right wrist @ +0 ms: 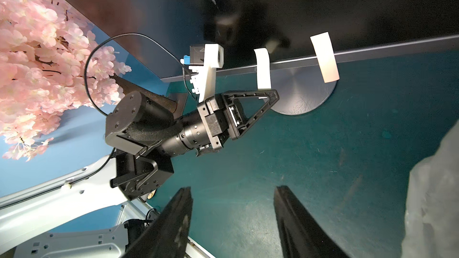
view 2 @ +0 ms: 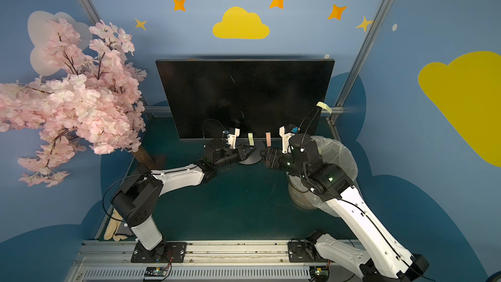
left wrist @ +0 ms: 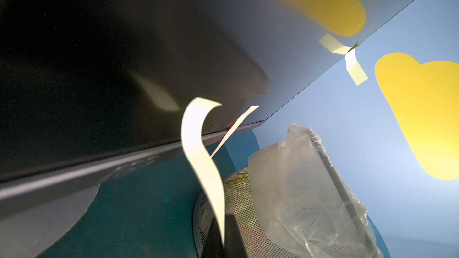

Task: Remove the sticky note from the monitor
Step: Tear off the sticky note from the monitor, then place the sticky note in the trash bin.

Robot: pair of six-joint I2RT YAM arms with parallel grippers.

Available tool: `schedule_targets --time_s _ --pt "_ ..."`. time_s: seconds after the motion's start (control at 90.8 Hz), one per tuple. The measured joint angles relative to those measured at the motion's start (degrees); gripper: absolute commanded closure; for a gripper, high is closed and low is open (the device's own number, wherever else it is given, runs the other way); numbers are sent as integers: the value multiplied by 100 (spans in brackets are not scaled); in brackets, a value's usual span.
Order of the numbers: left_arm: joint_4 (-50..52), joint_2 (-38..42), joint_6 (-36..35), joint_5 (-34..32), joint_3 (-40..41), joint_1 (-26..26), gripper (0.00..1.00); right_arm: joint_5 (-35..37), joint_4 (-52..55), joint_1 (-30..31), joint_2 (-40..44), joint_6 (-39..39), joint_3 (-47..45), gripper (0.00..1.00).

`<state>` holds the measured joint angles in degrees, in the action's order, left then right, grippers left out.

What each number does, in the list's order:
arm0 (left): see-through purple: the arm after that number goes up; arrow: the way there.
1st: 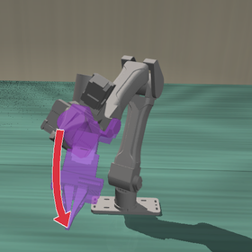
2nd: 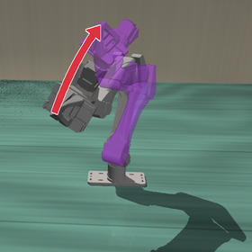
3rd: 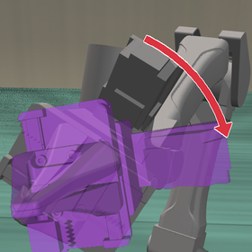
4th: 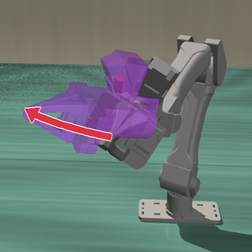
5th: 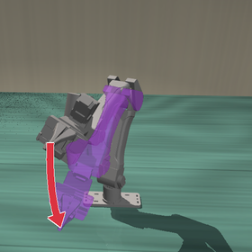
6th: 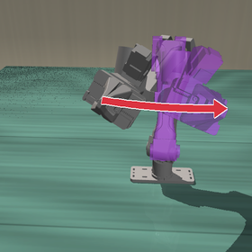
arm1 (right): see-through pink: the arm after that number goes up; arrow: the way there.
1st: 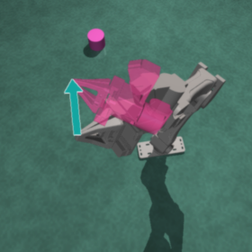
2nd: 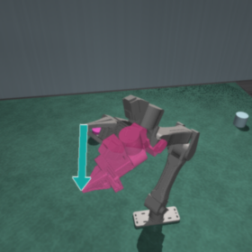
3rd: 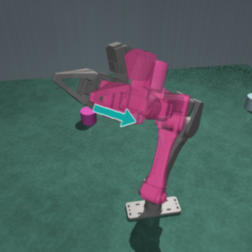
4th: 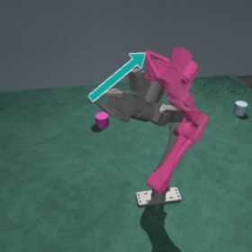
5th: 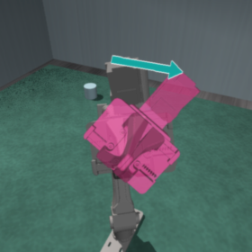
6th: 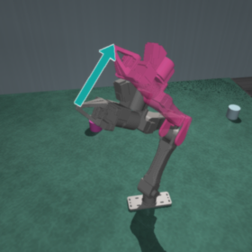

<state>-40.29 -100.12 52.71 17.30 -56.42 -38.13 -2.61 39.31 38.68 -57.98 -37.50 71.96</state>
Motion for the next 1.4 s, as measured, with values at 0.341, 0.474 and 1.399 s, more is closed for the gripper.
schedule_targets --time_s 0.341,0.474,1.399 --pt "262 496 -59 7 83 -238 97 24 0 -50 83 -2 -26 42" --pt "632 778 -249 24 22 -358 97 52 24 -101 179 -2 -31 42" --pt "3910 -424 -1847 682 -4170 -1104 97 903 918 -1250 1969 -140 -31 42"
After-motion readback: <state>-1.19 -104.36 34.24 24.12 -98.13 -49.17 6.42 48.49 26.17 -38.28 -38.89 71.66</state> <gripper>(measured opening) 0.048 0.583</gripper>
